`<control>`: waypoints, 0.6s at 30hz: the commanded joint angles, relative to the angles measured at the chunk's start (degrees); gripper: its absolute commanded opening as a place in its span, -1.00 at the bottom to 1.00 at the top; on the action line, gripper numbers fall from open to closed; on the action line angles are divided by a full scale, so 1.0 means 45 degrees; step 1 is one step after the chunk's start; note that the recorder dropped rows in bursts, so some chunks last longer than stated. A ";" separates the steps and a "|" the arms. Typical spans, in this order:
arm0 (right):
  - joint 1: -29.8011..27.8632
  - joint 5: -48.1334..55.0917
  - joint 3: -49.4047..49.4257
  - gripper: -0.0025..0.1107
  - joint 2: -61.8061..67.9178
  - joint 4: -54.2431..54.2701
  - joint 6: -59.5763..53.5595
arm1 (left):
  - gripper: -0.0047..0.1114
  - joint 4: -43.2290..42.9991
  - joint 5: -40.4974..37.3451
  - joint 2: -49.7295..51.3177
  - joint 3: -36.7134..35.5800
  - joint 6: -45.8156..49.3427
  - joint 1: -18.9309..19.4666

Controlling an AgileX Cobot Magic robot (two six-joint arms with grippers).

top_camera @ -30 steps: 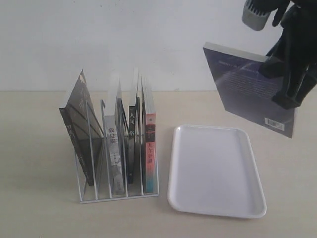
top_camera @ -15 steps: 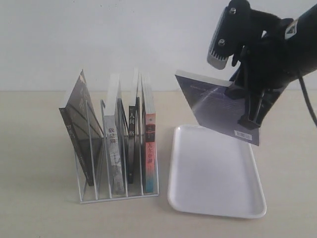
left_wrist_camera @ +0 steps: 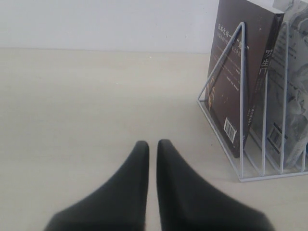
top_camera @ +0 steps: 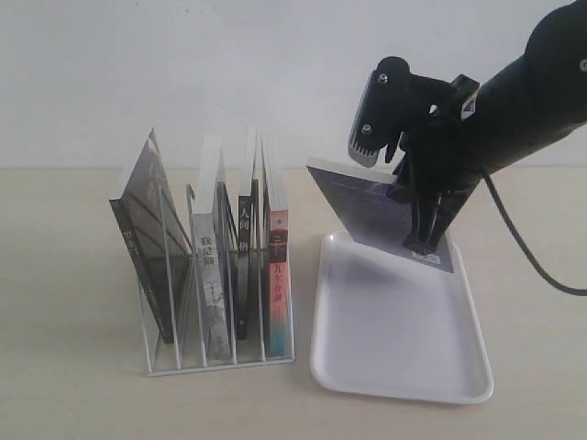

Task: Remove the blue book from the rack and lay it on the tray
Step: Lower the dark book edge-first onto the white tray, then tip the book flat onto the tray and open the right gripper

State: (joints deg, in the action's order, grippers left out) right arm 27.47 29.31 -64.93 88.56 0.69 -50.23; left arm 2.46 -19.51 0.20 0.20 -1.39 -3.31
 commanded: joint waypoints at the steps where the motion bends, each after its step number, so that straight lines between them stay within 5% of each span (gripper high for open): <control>1: -0.0093 -0.0737 -0.0047 -0.96 0.0110 0.0026 -0.0200 | -0.82 -0.0038 0.0004 -0.0045 -0.0046 -0.0109 0.0051; 18: -0.0093 0.1756 -0.0047 -0.96 0.0886 -0.0251 -0.1023 | -0.82 -0.0038 0.0004 -0.0045 -0.0046 -0.0109 0.0051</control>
State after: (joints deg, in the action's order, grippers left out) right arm 27.47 32.77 -65.03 92.09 0.00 -53.60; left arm 2.46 -19.51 0.20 0.20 -1.39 -3.31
